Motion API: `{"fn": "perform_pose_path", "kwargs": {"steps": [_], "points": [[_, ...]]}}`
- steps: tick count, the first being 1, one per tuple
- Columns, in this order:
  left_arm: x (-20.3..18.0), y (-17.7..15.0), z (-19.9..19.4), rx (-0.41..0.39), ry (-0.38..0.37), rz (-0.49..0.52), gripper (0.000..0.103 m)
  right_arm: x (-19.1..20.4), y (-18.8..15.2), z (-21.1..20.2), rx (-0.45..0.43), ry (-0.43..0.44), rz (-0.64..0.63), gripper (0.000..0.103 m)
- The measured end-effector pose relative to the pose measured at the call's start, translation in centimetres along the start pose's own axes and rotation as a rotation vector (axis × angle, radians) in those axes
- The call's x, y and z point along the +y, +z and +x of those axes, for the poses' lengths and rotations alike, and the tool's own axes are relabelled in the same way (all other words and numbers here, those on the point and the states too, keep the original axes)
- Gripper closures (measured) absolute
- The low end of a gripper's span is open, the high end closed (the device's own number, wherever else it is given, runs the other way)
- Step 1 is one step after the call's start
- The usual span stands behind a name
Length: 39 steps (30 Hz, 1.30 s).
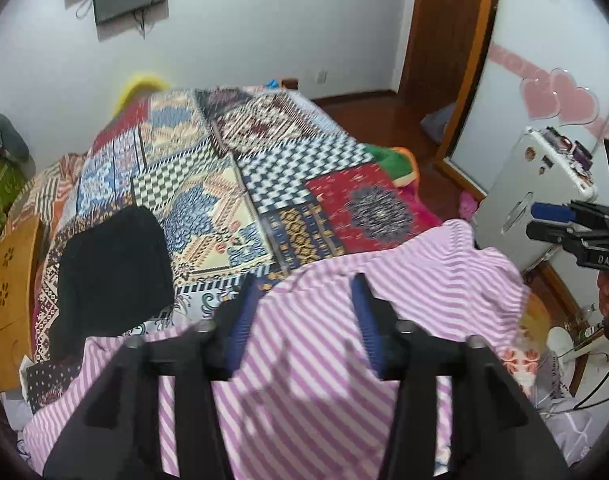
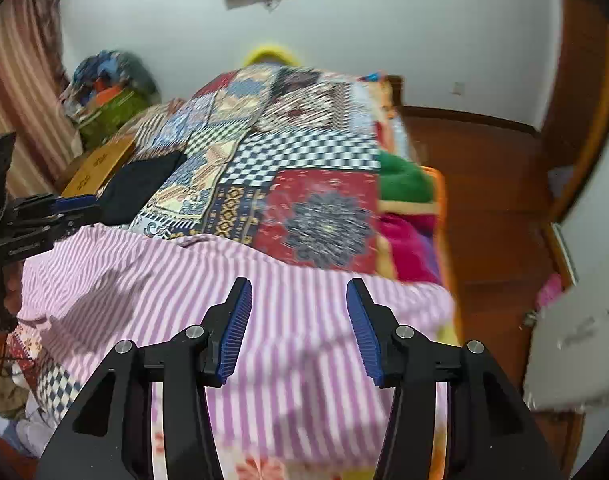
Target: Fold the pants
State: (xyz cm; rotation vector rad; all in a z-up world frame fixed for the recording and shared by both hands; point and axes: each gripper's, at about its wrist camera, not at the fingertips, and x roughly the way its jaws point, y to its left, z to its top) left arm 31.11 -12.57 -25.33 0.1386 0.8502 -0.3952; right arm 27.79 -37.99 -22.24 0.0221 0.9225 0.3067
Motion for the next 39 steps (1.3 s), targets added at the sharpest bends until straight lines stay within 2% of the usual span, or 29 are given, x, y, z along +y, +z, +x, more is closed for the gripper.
{"fn": "perform_pose_path", "kwargs": {"steps": [1, 4, 8, 14, 18, 21, 23, 27, 39], "points": [[-0.6, -0.2, -0.6, -0.008, -0.004, 0.004, 0.043, -0.3, -0.7, -0.9, -0.013, -0.015, 0.017, 0.042], [-2.8, -1.2, -1.7, -0.006, -0.033, 0.028, 0.036, -0.9, -2.8, -2.5, -0.041, -0.054, 0.055, 0.034], [-5.1, -2.8, -1.1, 0.027, -0.058, 0.054, 0.030, -2.3, -6.0, -3.1, -0.029, -0.082, 0.136, 0.031], [-7.2, -5.5, 2.8, 0.150, -0.098, 0.039, 0.030, -5.1, -11.0, -1.6, 0.059, -0.034, 0.326, 0.030], [-8.1, -6.9, 5.7, 0.242, -0.105, 0.024, 0.030, -6.0, -13.7, 0.1, 0.125, -0.006, 0.405, 0.030], [-8.7, -7.9, 6.8, 0.275, -0.109, 0.024, 0.030, -6.4, -14.6, 1.0, 0.137, 0.025, 0.446, 0.030], [-9.6, -8.3, 6.7, 0.264, -0.081, 0.066, 0.030, -6.7, -14.7, 1.7, 0.132, 0.058, 0.481, 0.030], [-10.5, -8.6, 6.3, 0.261, -0.093, 0.098, 0.030, -7.4, -14.5, 2.5, 0.115, 0.098, 0.523, 0.027], [-10.9, -8.9, 6.5, 0.256, -0.095, 0.110, 0.028, -8.8, -13.1, 4.4, 0.076, 0.156, 0.601, 0.027]]}}
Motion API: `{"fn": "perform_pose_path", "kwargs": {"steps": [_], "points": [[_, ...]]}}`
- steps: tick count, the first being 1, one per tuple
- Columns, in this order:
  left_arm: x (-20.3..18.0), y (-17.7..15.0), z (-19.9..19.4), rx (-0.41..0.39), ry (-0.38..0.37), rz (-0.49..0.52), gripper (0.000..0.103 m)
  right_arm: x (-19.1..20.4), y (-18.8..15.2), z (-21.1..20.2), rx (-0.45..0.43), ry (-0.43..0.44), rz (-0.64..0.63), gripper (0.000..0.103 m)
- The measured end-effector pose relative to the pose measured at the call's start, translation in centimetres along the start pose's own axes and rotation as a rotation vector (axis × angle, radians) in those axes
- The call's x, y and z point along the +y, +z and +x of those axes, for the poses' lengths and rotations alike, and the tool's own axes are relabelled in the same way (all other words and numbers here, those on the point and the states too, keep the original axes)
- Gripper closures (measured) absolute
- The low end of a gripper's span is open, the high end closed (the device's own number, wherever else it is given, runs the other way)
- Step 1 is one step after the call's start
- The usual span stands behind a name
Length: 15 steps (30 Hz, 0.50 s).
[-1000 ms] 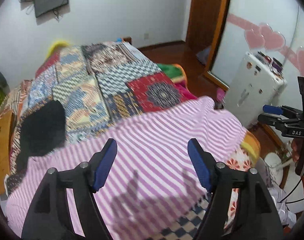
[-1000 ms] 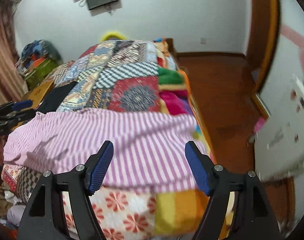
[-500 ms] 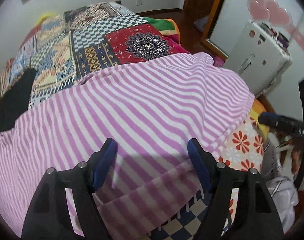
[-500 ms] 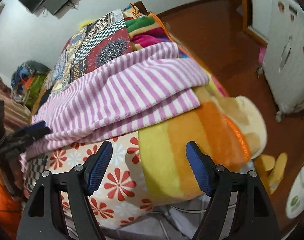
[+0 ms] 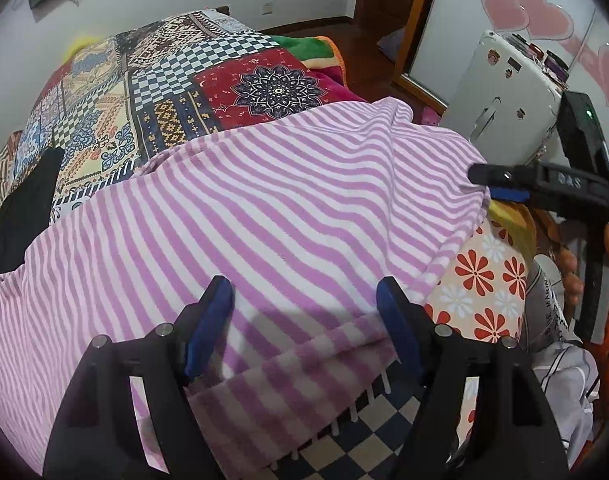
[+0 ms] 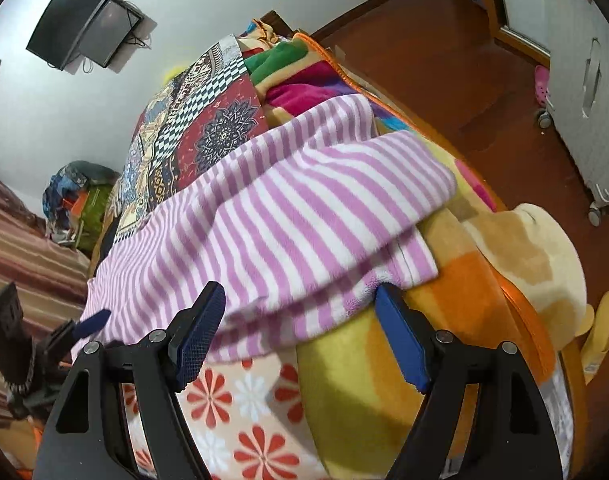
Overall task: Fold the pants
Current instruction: 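Grasp the striped pants leg end with the right gripper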
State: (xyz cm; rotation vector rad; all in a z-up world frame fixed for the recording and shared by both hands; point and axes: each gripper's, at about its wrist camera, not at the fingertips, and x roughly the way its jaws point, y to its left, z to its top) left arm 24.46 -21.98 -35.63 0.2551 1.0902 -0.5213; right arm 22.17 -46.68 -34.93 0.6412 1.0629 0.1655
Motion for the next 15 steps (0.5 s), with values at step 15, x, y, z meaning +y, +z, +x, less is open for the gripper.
{"fn": "perform_pose_path", "kwargs": {"steps": [15], "points": [[-0.3, 2.6, -0.3, 0.016, -0.107, -0.019, 0.026, -1.5, -1.2, -2.1, -0.011, 0.016, 0.076, 0.030]]}}
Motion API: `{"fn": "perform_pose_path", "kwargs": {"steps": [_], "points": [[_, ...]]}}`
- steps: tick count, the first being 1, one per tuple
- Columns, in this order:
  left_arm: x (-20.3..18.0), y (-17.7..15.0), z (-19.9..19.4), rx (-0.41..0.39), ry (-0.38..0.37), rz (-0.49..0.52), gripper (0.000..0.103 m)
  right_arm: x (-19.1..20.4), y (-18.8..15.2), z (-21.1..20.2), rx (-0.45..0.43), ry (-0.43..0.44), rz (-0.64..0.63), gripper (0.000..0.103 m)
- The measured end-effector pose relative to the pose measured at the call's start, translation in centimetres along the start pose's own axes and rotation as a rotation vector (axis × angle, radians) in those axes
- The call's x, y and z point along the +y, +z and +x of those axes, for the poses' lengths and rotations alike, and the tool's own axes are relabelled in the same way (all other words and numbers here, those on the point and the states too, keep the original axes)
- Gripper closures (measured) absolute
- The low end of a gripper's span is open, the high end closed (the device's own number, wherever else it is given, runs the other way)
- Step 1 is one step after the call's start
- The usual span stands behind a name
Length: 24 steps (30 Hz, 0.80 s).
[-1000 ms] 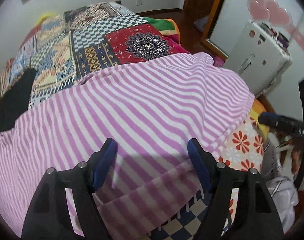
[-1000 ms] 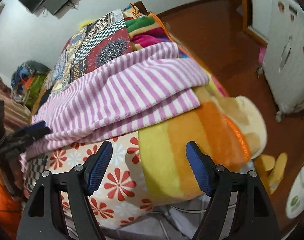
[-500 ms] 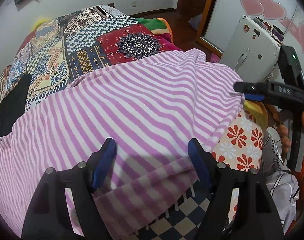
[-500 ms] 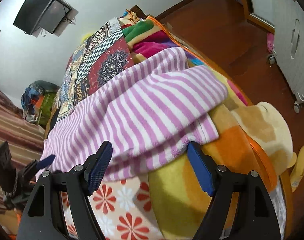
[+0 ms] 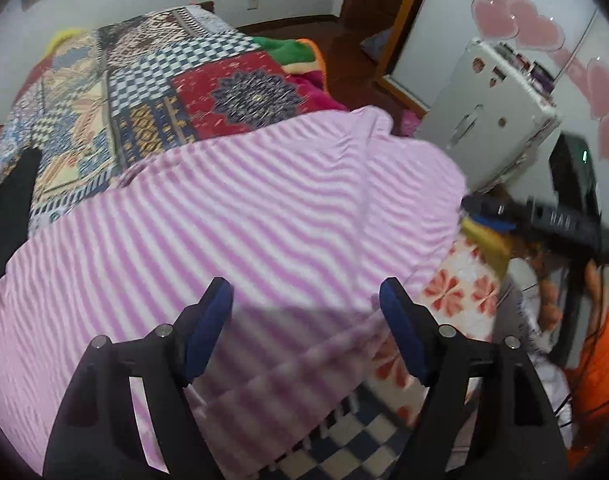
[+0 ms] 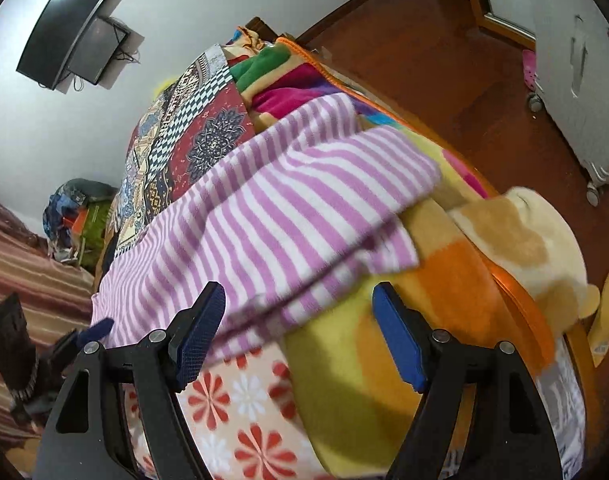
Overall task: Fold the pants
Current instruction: 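Grasp the striped pants leg end with the right gripper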
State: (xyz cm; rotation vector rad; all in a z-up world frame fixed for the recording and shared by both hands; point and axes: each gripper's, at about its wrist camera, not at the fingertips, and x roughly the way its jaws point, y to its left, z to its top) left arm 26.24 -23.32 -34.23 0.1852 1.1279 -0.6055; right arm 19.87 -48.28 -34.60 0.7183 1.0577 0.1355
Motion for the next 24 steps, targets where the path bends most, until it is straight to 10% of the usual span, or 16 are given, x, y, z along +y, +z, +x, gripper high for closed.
{"fn": "perform_pose_path", "kwargs": {"steps": [17, 24], "points": [[-1.8, 2.4, 4.6, 0.057, 0.001, 0.034, 0.027, -0.6, 2.8, 2.4, -0.084, -0.010, 0.089, 0.025], [-2.1, 2.4, 5.0, 0.057, 0.013, 0.050, 0.027, -0.4, 3.6, 2.9, -0.093, 0.004, 0.063, 0.068]]}}
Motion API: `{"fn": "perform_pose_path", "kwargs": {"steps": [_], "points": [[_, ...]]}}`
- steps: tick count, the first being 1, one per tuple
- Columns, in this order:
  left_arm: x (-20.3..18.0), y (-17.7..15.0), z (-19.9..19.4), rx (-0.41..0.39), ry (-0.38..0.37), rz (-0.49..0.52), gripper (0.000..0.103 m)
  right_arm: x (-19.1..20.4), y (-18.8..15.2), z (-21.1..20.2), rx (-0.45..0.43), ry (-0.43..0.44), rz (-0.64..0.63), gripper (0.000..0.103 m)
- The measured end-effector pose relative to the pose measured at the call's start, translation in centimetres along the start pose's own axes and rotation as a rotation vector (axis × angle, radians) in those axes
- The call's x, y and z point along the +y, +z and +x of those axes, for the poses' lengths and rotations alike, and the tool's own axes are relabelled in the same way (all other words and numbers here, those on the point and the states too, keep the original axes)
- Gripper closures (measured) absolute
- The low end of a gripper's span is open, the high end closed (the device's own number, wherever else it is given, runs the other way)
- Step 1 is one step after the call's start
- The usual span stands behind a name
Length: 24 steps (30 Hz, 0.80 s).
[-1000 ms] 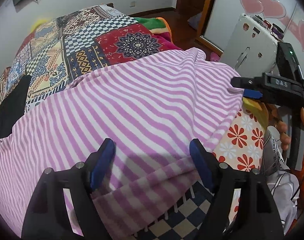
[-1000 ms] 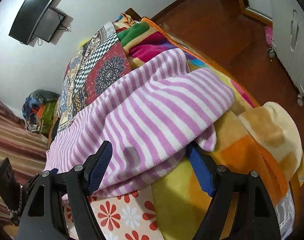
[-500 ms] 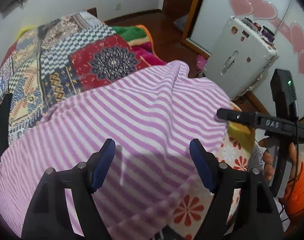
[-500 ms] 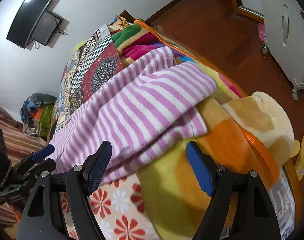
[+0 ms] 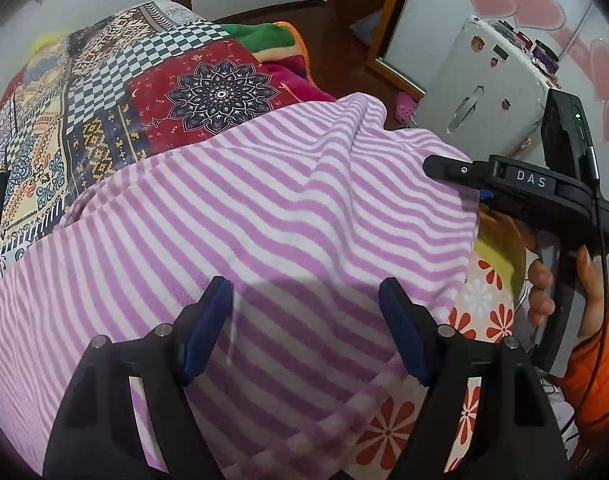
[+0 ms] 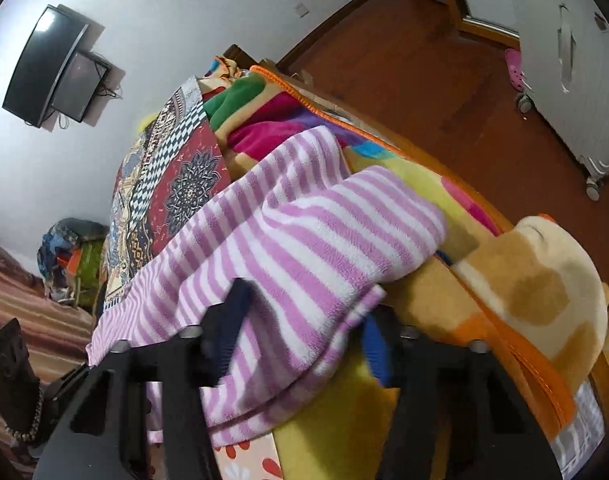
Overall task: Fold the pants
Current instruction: 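Grasp the striped pants leg end with the right gripper, then lift the pants leg with the right gripper and carry it over the pants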
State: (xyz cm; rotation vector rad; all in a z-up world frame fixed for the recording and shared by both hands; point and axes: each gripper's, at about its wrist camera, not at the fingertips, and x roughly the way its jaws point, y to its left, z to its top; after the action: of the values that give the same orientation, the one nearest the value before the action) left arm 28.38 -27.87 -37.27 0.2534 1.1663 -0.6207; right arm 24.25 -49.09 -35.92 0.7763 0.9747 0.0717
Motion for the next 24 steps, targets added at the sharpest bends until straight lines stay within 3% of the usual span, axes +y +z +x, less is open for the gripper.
{"fn": "perform_pose_path", "kwargs": {"steps": [7, 16, 24], "points": [[0.0, 0.0, -0.1, -0.002, -0.001, -0.003, 0.027, 1.4, -0.1, -1.5, -0.054, -0.009, -0.082, 0.084], [1.2, -0.1, -2.2, -0.045, -0.015, -0.057, 0.027, 5.8, 0.2, -5.1, -0.166, -0.002, -0.219, 0.085], [4.6, -0.8, -7.7, -0.173, 0.021, -0.128, 0.027, 10.0, 0.6, -6.8, -0.226, 0.046, -0.295, 0.085]]}}
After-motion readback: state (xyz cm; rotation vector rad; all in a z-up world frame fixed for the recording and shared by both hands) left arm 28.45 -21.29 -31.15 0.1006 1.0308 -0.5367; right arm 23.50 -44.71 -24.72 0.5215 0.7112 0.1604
